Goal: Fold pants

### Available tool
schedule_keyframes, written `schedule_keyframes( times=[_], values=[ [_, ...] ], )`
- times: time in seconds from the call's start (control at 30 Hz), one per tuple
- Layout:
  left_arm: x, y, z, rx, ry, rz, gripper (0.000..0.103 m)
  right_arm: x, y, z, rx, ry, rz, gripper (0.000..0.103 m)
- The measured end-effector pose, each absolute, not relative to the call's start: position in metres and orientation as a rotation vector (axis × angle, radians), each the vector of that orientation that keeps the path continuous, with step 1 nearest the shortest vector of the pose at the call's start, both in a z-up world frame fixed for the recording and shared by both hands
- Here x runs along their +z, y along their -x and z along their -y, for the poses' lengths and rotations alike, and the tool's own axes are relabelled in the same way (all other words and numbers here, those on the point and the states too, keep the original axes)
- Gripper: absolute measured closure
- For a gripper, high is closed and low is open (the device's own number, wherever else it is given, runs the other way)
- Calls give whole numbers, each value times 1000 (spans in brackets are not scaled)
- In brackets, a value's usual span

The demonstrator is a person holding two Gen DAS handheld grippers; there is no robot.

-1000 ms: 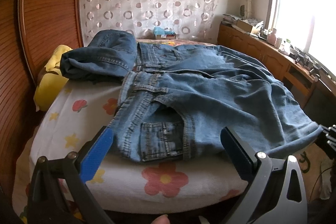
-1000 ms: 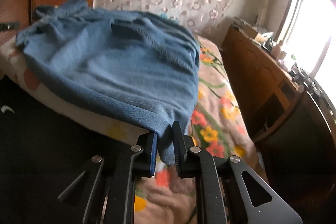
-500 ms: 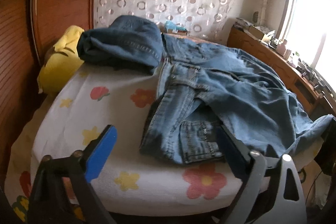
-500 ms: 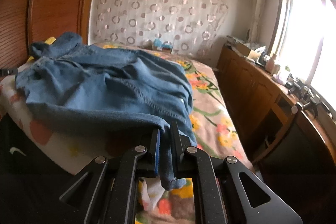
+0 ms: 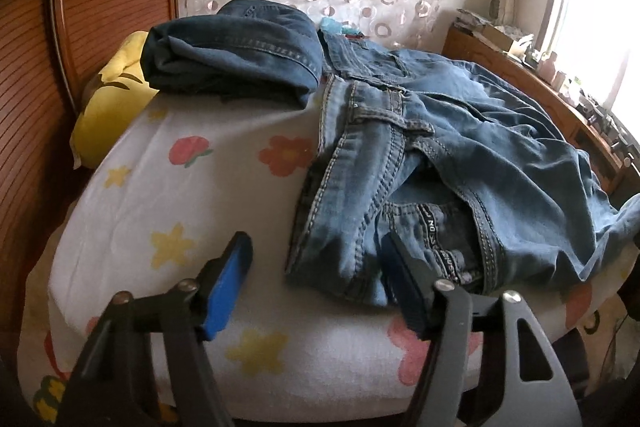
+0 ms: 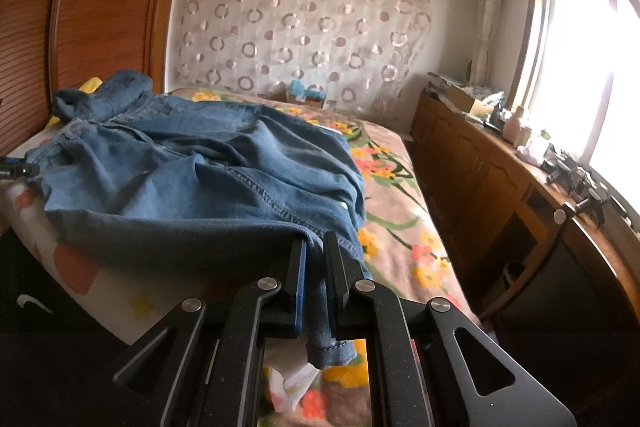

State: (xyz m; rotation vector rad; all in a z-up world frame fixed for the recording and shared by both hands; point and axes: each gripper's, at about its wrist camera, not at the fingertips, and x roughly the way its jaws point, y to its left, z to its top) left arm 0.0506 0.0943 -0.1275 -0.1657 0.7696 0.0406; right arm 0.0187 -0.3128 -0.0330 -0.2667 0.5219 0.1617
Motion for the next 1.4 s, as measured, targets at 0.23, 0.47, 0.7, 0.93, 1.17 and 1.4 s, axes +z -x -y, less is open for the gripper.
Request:
schedule_keyframes(
  times=[0.23, 0.47, 0.7, 0.93, 1.17, 1.4],
  values=[
    [-116, -47, -92, -37, 182, -754, 88, -26, -21, 316, 154, 264, -501, 100],
    [-79, -32, -86, -53, 142, -667, 95, 1, -29, 320, 141, 285, -446, 101],
    [-30, -14, -90, -59, 133, -554, 96, 34, -35, 320, 121, 309, -372, 102],
    [-4, -7, -91, -77, 103, -501, 96, 76, -30, 328, 97, 309, -275, 103],
    [-14, -21, -86, -80, 82, -531, 96, 59, -43, 323, 166, 309, -353, 103],
    [-20, -19, -80, -75, 89, -539, 96, 13, -40, 318, 233, 263, -483, 93]
  ],
)
